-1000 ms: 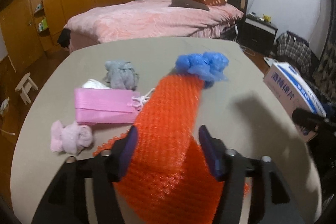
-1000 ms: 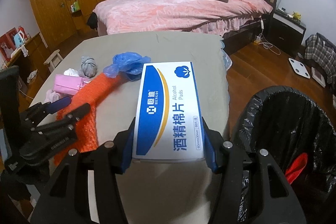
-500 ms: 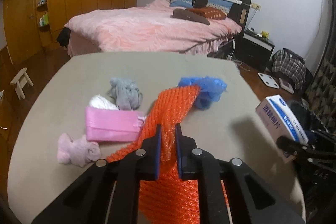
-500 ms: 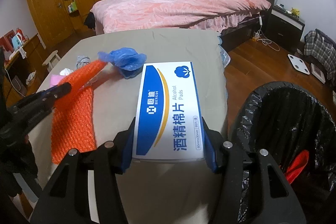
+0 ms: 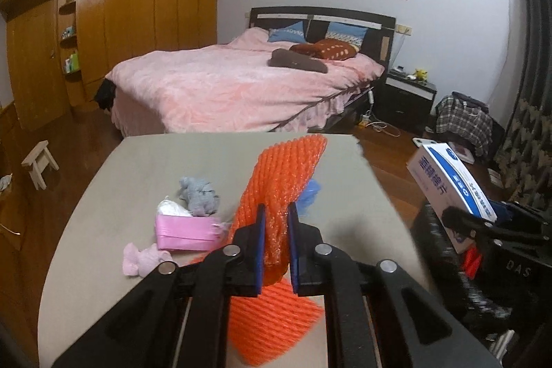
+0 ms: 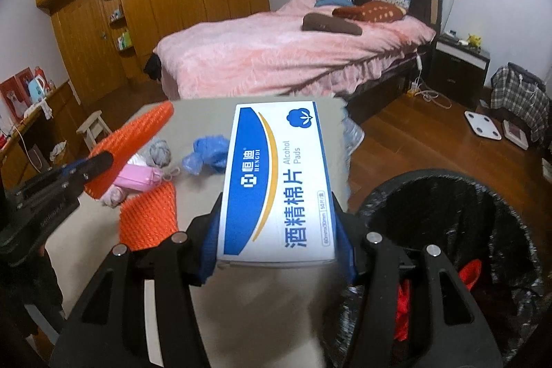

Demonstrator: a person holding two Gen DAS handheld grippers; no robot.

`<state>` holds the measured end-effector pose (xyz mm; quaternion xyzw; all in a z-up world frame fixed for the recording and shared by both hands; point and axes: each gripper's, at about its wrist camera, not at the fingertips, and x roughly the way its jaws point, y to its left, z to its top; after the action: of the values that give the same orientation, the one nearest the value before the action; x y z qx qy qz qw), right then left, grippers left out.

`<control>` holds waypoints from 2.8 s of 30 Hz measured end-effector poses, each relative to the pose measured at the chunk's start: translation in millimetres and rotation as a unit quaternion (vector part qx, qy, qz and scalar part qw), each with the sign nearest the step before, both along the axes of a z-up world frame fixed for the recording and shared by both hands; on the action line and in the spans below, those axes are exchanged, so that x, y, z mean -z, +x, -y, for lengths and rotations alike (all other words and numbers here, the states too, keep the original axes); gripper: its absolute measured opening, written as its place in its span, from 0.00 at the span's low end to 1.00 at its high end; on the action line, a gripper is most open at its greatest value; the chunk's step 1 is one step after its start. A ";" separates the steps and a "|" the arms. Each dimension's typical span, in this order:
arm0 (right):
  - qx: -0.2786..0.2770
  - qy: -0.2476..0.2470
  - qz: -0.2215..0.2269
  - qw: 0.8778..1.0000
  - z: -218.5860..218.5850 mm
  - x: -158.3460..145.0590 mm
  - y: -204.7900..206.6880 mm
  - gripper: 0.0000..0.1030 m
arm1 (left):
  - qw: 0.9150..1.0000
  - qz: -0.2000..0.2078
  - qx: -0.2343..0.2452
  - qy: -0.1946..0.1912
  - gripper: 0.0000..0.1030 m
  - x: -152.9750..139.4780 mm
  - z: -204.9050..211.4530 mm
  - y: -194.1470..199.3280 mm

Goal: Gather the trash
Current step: 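Carry the box and orange net over the bin and release both, then grasp the second orange mesh net on the table with the left gripper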

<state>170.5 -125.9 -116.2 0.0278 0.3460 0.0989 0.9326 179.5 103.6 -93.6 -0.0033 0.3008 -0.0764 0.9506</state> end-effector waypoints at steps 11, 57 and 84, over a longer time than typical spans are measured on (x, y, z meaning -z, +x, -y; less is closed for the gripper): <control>0.055 -0.003 0.035 0.998 65.3 -35.1 -50.1 0.52 | 0.997 0.022 0.074 -0.007 0.11 -25.7 76.3 -29.0; 0.172 -0.010 0.040 0.984 166.4 -0.8 -96.9 0.94 | 0.993 0.009 0.120 -0.002 0.85 -10.4 139.8 -36.8; -0.023 0.003 0.019 1.000 -34.9 40.9 17.6 0.94 | 0.992 -0.079 -0.093 0.044 0.85 80.7 -44.5 -0.9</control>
<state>188.0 -91.0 -157.1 0.0211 0.3282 0.1221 0.9364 178.6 148.1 -174.3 0.0045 0.3765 0.0260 0.9260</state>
